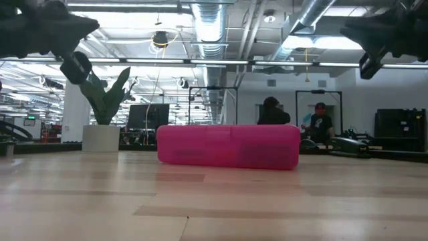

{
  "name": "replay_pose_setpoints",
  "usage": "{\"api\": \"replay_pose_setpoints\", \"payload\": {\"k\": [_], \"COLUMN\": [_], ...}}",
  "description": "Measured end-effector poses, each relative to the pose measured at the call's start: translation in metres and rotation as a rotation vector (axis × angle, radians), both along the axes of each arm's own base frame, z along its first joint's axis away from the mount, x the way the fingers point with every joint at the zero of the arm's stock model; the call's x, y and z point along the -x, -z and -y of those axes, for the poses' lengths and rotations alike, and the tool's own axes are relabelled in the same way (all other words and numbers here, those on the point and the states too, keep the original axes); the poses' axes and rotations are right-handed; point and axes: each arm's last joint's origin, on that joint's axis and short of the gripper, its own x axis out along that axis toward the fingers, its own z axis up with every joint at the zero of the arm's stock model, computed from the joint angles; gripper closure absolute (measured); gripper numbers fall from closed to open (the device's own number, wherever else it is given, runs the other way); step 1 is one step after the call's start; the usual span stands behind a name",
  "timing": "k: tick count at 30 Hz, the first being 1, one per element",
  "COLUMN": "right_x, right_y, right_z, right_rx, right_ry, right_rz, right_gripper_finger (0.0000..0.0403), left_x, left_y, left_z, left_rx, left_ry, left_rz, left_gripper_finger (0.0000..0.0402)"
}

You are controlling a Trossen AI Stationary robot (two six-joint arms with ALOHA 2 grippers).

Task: Pack school essentials
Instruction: Return to Home Position

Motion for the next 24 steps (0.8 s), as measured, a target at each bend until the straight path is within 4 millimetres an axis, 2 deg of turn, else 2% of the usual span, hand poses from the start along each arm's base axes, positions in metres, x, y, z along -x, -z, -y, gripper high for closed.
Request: {"api": "replay_pose_setpoints", "payload": {"k": [10,18,24], "right_x": [-0.003,-0.004,-0.004], "right_y": [0.016,0.02,0.02], "right_z": [0.0,0.0,0.0], "right_rx": [0.06,0.125,0.144], "right_ry": [0.007,0.02,0.035], "right_rz": [-0.172,-0.213,-0.222], "right_gripper_finger": [0.0333,0.0333,0.0333], "left_x": [-0.001,-0.002,-0.002], "left_y": [0.011,0.012,0.012], "left_z": [0.0,-0.001,-0.002], "left_rx": [-0.159,-0.326,-0.339], "left_ry": [-0.028,-0.062,-0.095], "left_rz": [-0.092,-0.095,-0.092], "left_gripper_finger": [0.0401,0.0401,0.0401]}}
